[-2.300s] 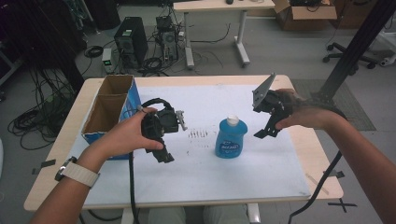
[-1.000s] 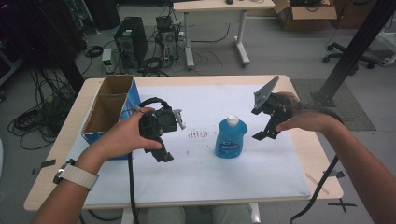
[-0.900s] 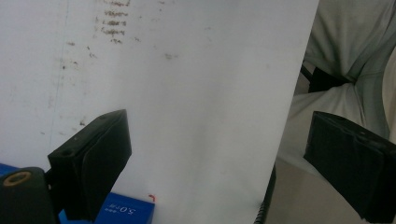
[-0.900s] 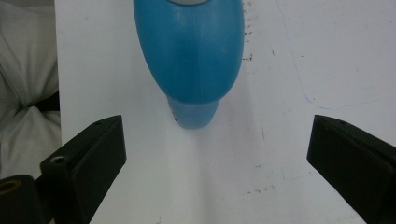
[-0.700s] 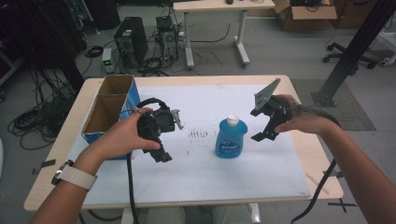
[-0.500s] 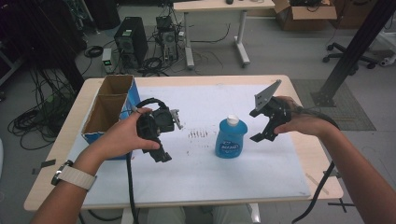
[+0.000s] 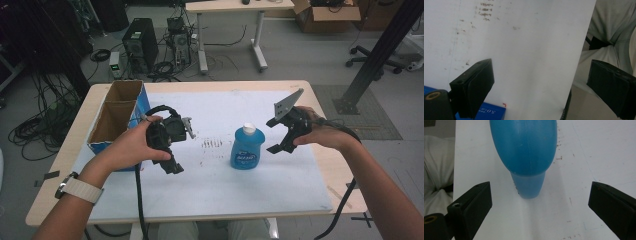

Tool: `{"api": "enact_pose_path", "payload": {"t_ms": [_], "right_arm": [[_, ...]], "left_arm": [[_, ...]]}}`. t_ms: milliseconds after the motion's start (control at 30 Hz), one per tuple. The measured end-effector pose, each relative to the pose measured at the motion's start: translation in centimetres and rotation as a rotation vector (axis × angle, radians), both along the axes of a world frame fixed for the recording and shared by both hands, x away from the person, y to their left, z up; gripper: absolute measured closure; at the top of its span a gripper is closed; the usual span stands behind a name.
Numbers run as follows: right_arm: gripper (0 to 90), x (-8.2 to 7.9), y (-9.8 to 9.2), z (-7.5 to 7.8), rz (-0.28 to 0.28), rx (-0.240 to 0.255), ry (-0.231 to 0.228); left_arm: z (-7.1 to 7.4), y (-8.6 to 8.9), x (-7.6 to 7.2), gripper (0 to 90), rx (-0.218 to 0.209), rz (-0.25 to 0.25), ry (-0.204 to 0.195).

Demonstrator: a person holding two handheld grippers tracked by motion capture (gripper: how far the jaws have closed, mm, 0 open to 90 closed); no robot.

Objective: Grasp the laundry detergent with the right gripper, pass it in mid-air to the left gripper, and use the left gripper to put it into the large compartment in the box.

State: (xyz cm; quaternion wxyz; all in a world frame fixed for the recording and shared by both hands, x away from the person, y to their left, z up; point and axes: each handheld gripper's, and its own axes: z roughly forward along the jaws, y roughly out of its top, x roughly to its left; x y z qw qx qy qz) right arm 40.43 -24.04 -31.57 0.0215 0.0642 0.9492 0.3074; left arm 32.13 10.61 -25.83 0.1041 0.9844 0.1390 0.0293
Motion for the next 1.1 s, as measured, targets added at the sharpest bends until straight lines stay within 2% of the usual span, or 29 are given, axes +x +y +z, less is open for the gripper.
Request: {"api": "enact_pose_path", "payload": {"t_ms": [133,200,1100], "right_arm": [[5.1,0.0,-0.1,-0.3,-0.003,0.02,0.0],[5.3,0.1,-0.2,-0.4,-0.004,0.049,0.001],[4.9,0.0,-0.9,-1.7,-0.014,0.149,0.011]], "left_arm": [[0.0,0.0,0.0,7.4,-0.001,0.0,0.001],[-0.1,0.0,0.0,7.4,0.0,0.001,0.002],[-0.2,0.1,0.0,7.3,-0.007,0.005,0.006]]}}
